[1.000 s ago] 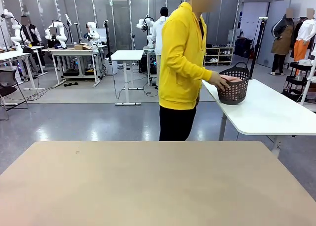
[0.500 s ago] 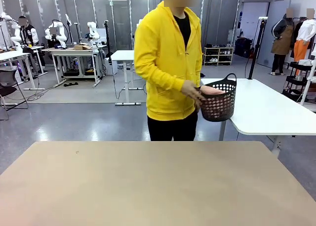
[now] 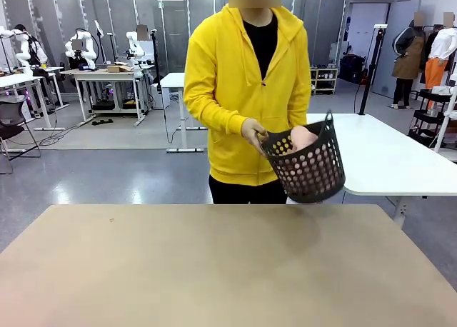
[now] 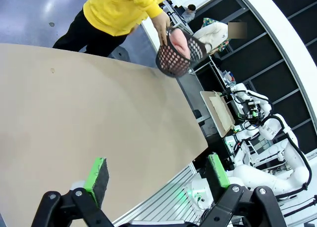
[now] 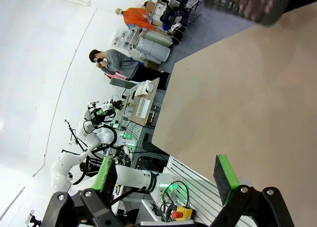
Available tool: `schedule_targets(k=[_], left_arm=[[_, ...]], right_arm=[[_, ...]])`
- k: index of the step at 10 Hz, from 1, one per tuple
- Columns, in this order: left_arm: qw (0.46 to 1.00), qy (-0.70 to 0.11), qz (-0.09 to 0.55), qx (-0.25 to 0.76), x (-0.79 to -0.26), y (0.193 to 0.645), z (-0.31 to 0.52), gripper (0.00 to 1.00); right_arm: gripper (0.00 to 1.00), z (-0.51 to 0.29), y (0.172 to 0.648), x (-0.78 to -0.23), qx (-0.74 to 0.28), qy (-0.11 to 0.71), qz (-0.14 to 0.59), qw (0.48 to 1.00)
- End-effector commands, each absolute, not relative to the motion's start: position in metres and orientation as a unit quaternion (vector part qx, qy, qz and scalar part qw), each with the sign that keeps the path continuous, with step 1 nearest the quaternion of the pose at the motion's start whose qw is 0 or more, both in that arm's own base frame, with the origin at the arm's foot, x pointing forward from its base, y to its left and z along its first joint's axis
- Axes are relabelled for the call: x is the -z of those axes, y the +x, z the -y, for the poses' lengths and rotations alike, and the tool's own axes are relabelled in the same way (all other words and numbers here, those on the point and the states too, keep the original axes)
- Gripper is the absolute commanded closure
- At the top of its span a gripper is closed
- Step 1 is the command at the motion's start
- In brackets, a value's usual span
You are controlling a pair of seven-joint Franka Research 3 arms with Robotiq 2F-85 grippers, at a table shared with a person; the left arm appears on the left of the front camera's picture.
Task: Fold the towel.
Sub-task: Grab the top end of the 100 cm Hotel Towel extended by the human.
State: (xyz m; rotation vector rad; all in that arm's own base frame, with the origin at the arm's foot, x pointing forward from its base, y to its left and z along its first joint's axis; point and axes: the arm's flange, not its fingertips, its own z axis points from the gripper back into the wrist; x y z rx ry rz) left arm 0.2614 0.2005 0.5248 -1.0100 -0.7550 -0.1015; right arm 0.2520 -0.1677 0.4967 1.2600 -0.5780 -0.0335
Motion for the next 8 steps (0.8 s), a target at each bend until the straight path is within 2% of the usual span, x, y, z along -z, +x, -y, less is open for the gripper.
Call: schedule_targets(k=[1, 8], left_arm=[[0.8, -0.476, 0.361, 0.056, -0.5267, 0.2628, -0.2019, 0.0], [0.8, -0.476, 0.361, 0.056, -0.5267, 0.2628, -0.2019, 0.0]], right_arm=[[0.0, 0.1672, 0.2536, -0.4974, 0.008, 0.582, 0.278, 0.764], [0.0, 0.1672, 0.2536, -0.4974, 0.008, 0.582, 0.278, 0.764]])
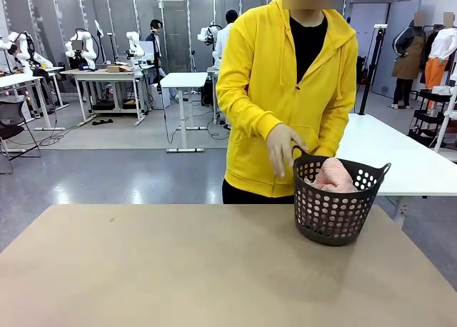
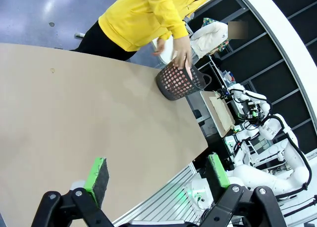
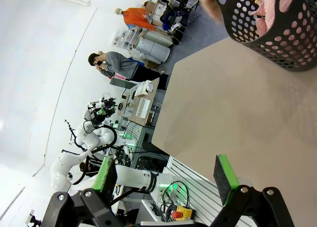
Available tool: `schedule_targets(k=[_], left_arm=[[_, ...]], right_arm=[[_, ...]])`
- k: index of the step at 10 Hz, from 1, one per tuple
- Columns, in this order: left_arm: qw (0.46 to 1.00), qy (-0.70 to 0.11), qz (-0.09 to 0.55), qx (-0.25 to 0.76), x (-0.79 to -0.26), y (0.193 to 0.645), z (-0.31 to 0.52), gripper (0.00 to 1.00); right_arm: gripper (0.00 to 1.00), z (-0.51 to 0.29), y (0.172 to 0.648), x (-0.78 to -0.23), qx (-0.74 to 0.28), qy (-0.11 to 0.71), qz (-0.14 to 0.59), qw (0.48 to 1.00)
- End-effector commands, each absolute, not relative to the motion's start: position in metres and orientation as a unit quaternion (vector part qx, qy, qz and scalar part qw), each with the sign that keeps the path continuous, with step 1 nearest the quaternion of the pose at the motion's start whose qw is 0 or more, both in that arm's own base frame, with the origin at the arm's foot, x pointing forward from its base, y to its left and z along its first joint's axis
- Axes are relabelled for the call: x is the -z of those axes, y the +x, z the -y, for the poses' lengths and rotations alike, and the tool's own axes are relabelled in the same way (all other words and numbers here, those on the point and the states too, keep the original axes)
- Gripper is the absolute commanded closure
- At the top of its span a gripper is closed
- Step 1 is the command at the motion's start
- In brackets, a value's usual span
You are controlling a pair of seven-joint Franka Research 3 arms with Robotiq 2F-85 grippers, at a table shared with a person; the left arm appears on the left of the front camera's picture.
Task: Fold the towel.
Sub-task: Grab the top end of the 100 cm Hotel Towel extended by the human.
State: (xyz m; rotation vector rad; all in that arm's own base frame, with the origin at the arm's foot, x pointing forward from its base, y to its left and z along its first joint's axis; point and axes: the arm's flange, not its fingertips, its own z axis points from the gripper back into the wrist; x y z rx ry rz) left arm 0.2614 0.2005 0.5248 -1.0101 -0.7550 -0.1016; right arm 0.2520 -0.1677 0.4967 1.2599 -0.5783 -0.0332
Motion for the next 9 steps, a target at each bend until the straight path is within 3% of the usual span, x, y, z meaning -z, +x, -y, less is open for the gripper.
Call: schedule_targets(k=[1, 9], left_arm=[[0.8, -0.476, 0.361, 0.056, -0.5267, 0.2628, -0.2019, 0.0], [0.8, -0.476, 0.361, 0.056, -0.5267, 0.2628, -0.2019, 0.0]], right_arm=[[0.0, 0.1672, 0.2536, -0.4974, 0.008, 0.582, 0.278, 0.764], [0.0, 0.1672, 0.2536, -0.4974, 0.008, 0.582, 0.278, 0.764]])
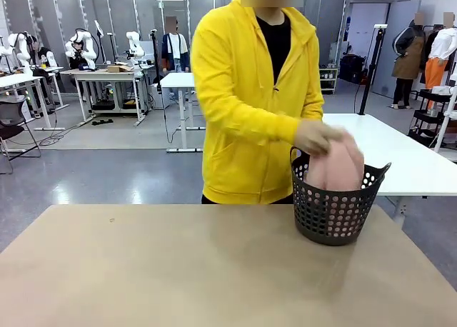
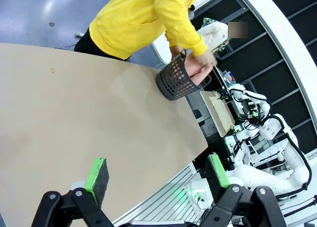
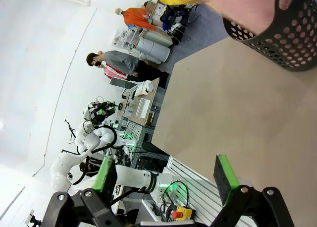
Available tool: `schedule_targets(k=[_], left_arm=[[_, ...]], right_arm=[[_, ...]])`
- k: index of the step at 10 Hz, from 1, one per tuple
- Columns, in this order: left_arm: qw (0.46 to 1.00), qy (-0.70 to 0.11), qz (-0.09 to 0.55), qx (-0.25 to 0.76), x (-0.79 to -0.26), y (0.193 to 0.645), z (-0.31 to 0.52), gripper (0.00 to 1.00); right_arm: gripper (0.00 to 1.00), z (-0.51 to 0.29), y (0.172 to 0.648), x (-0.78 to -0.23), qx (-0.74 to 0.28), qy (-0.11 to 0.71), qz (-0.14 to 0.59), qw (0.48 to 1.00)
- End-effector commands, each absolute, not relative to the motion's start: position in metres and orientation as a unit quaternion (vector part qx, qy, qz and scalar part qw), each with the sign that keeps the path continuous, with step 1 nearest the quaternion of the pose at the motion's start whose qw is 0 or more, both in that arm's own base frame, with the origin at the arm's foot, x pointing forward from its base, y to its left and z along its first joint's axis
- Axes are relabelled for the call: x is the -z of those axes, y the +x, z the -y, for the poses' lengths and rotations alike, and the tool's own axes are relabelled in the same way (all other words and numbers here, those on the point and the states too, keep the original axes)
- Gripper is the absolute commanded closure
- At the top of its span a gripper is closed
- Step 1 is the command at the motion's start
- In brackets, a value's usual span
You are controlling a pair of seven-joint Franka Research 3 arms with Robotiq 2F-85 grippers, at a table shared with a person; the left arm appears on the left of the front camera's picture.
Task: Fold the towel.
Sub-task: Grab the top end of the 100 cm Hotel Towel extended by the human.
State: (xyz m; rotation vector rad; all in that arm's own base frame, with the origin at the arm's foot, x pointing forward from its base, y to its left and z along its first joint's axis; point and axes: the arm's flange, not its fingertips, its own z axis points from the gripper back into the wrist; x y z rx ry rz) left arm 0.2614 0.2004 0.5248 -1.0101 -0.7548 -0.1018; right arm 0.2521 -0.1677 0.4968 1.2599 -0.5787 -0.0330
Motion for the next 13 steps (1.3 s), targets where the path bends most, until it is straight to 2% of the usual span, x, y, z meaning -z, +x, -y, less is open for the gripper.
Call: schedule_targets(k=[1, 13], left_arm=[[0.8, -0.476, 0.361, 0.056, -0.5267, 0.2628, -0.2019, 0.0], [0.8, -0.476, 0.361, 0.056, -0.5267, 0.2628, -0.2019, 0.0]], right_arm=[[0.0, 0.1672, 0.2536, -0.4974, 0.008, 0.582, 0.278, 0.764], [0.0, 0.1672, 0.2536, -0.4974, 0.008, 0.582, 0.278, 0.764]])
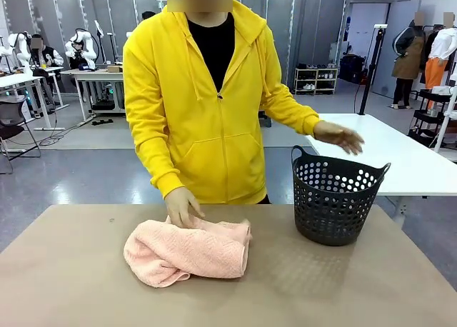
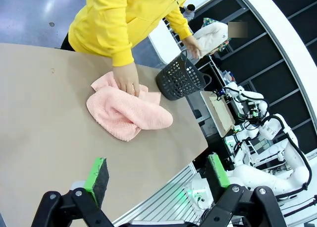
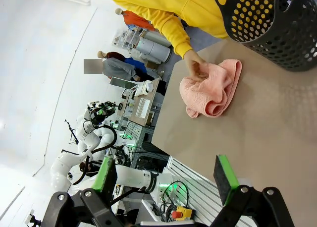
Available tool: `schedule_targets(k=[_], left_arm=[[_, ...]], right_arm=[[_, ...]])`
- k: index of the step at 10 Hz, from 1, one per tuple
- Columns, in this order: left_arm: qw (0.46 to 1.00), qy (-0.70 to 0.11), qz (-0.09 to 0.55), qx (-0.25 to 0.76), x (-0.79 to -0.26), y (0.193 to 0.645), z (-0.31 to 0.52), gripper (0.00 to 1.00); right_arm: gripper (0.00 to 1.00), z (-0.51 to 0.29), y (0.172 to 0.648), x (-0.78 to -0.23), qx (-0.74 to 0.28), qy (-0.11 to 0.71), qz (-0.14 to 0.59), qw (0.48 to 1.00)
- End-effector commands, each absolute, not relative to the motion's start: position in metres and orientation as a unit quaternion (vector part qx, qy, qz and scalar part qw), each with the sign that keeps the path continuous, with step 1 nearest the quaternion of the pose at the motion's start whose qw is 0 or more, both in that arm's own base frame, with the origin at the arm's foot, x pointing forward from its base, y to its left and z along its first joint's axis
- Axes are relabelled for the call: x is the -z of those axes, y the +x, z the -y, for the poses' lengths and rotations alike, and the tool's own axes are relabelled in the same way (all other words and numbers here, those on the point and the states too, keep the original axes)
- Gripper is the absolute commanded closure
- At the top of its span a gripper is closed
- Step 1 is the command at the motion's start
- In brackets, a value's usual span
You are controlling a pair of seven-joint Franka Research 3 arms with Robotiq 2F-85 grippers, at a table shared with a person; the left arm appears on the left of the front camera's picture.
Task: Fold the towel.
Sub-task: Grab the top end of the 100 cm Hotel Towel extended by the human.
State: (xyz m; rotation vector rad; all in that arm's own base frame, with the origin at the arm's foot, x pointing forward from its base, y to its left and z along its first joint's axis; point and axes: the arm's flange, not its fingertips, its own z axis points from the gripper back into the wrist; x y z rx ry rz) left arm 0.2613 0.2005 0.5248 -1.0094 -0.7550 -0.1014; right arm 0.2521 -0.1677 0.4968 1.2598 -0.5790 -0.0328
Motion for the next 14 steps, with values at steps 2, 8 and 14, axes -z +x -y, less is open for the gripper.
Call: schedule_targets(k=[2, 8, 14], left_arm=[[0.8, -0.476, 0.361, 0.056, -0.5267, 0.2628, -0.2019, 0.0], [0.8, -0.476, 0.361, 0.056, -0.5267, 0.2628, -0.2019, 0.0], [0.8, -0.476, 0.361, 0.056, -0.5267, 0.2628, -0.2019, 0.0]], right_arm=[[0.0, 0.1672, 0.2536, -0.4974, 0.008, 0.582, 0.278, 0.764], [0.0, 0.1672, 0.2536, -0.4974, 0.008, 0.582, 0.278, 0.764], [0.0, 0.1672, 0.2536, -0.4974, 0.008, 0.582, 0.278, 0.764]])
